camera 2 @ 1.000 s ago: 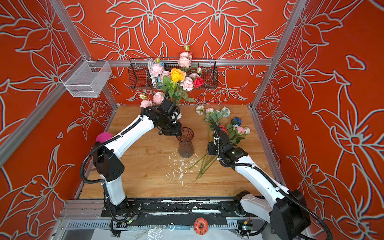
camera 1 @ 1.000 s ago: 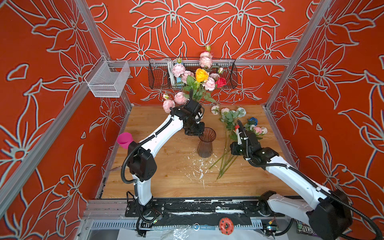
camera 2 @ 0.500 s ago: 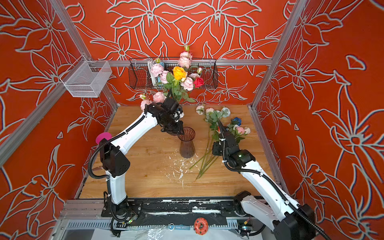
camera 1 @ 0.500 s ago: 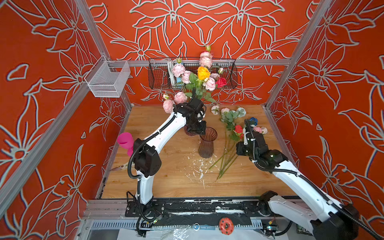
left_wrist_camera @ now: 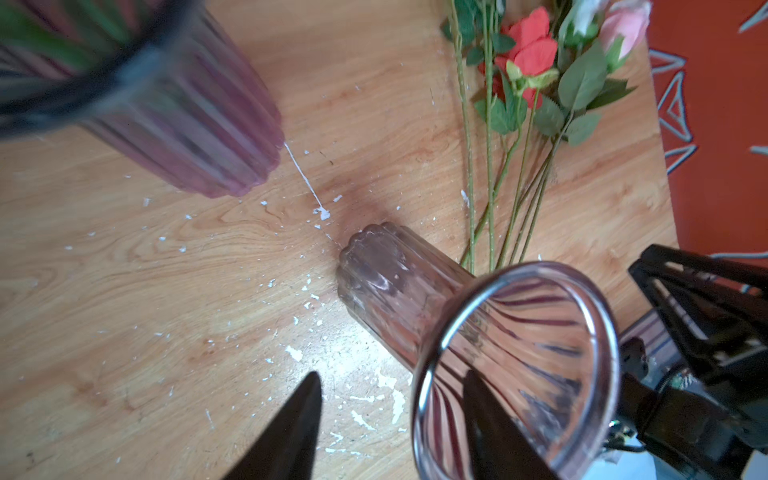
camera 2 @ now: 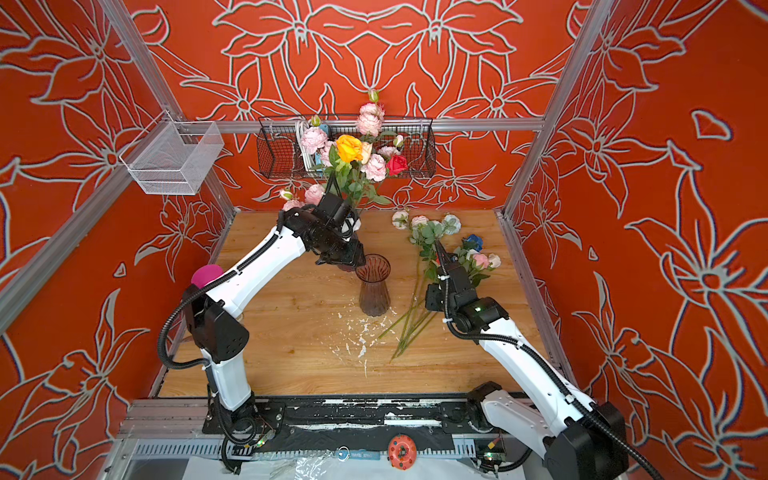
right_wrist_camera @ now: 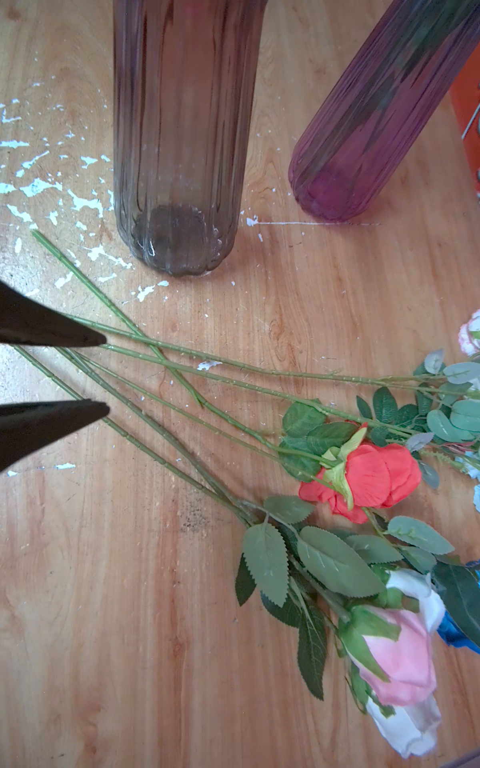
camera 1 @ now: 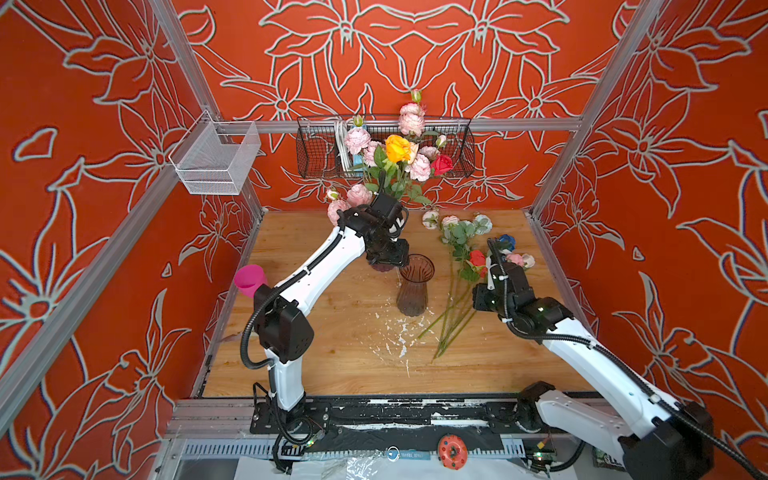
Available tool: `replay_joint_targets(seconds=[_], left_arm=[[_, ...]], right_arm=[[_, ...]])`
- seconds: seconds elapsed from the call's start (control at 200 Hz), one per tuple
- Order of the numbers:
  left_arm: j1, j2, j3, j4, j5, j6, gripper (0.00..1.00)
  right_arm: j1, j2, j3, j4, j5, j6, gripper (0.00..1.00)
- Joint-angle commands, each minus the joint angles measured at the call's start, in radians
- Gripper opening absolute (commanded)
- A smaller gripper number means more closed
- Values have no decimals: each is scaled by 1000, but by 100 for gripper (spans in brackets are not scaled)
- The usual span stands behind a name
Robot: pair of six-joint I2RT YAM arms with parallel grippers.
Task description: Arrange the flowers into the vase
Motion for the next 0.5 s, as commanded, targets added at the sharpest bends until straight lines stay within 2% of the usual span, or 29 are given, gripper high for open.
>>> replay_joint_targets(seconds=[0.0, 0.32, 0.395, 0.425, 0.495], left_arm=[[-6, -66, -17, 23, -54, 5, 60], [-6, -200, -114, 64, -143, -4, 73], [-6, -269, -191, 124, -149, -10, 85], [-6, -307, -236, 164, -137, -10, 90], [-6, -424, -364, 263, -143, -9, 96]], right_arm=[[-8, 13, 43, -7, 2, -11, 26], [-9, 70, 97, 39, -19, -8, 34], [-9, 107, 103, 77, -11, -10, 38], [-10, 124, 96, 106, -1, -7, 44], [-17, 172, 85, 173, 38, 20, 48]])
